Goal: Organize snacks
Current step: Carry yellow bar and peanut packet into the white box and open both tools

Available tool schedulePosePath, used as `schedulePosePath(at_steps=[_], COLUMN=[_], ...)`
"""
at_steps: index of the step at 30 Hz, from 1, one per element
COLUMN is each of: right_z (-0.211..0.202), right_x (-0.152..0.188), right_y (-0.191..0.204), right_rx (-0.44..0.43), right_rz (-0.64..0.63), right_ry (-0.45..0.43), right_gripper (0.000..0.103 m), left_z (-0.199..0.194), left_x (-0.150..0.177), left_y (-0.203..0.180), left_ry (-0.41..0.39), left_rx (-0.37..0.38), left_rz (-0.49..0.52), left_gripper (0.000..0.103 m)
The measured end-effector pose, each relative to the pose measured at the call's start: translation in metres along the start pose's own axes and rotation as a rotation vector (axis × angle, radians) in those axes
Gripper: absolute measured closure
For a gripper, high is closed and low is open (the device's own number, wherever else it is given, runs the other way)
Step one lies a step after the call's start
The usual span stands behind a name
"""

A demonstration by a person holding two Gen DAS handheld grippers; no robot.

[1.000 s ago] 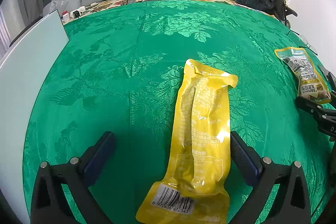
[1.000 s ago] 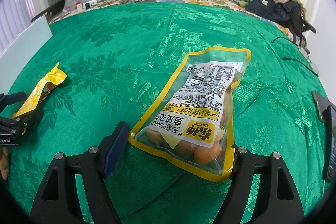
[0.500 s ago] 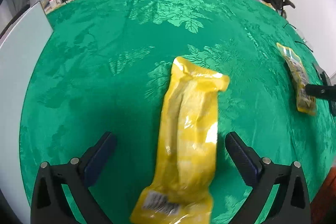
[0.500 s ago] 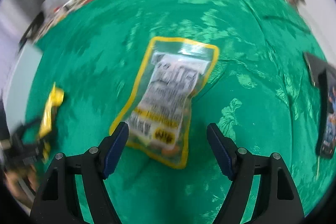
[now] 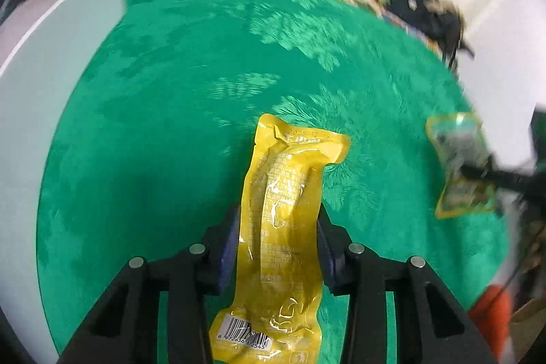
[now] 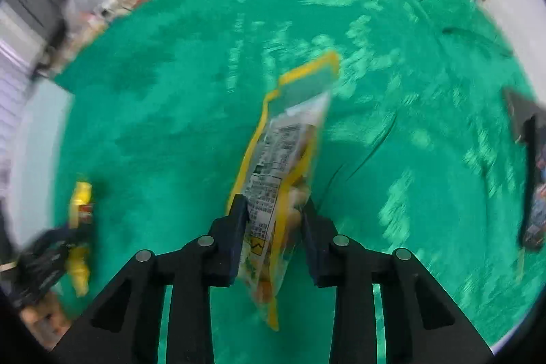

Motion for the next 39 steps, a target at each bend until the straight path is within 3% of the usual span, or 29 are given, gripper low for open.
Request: schedulePosePath(at_steps=[3, 6, 10, 13, 18, 19, 22, 24, 27, 28, 29, 34, 37, 39], right_z=[0.002, -0.017, -0.052, -0.085, -0.097, -0.091, -0.066, -0.043, -0.002, 0.009, 0.016, 0.004, -0.009, -0.014], right_x=[0.012, 0.013, 0.008, 0.012, 0.035, 0.042, 0.061, 0.075, 0.090, 0.092, 0.092, 0.089, 0.081, 0.081], right_y=[0.005, 0.019, 0.086, 0.186, 0.350, 0.392, 0.470, 0.503, 0.540, 0.545, 0.544, 0.531, 0.527, 0.528], right_rx=[-0.016, -0.165, -0.333, -0.447, -0.555, -0.557, -0.514, -0.490, -0.452, -0.428, -0.402, -0.260, -0.197, -0.167], right_rz=[-0.013, 0.030, -0.012, -0.155, -0.379, -0.434, -0.538, -0.575, -0.622, -0.629, -0.631, -0.699, -0.732, -0.743], right_ry=[0.005, -0.048, -0.094, -0.109, -0.076, -0.059, -0.034, -0.012, 0.029, 0.034, 0.029, -0.082, -0.150, -0.172], right_gripper=[0.072, 0.072, 0.072, 0.072, 0.072, 0.072, 0.071, 0.071, 0.059, 0.043, 0.038, 0.031, 0.027, 0.027], left_z=[-0.033, -0.080, -0.147, -0.193, -0.230, -0.232, -0.233, -0.226, -0.221, -0.221, -0.226, -0.261, -0.277, -0.276], left_x=[0.010, 0.015, 0.020, 0.029, 0.045, 0.049, 0.064, 0.075, 0.090, 0.093, 0.098, 0.108, 0.115, 0.114], left_y=[0.006, 0.011, 0.038, 0.089, 0.197, 0.216, 0.273, 0.298, 0.314, 0.315, 0.313, 0.304, 0.305, 0.304], left_ry=[-0.046, -0.116, -0.208, -0.262, -0.282, -0.280, -0.263, -0.247, -0.247, -0.255, -0.277, -0.384, -0.396, -0.384], left_rx=[0.068, 0.116, 0.177, 0.115, -0.110, -0.152, -0.274, -0.334, -0.400, -0.416, -0.451, -0.641, -0.724, -0.680], left_rz=[-0.040, -0.051, -0.106, -0.162, -0.285, -0.309, -0.382, -0.419, -0.429, -0.426, -0.415, -0.388, -0.465, -0.471], left_gripper=[0.063, 0.063, 0.063, 0.062, 0.061, 0.061, 0.060, 0.057, 0.042, 0.030, 0.020, 0.000, 0.000, 0.000])
Point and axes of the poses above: each gripper's, at about its wrist camera, not at the fingertips, and z roughly the way its jaws point, y to its left, x to its underside, the point moved 10 cm from there along z, roughly the way its jaws point, and after that the axes turned 15 degrees about y, right-handed, at the moved point
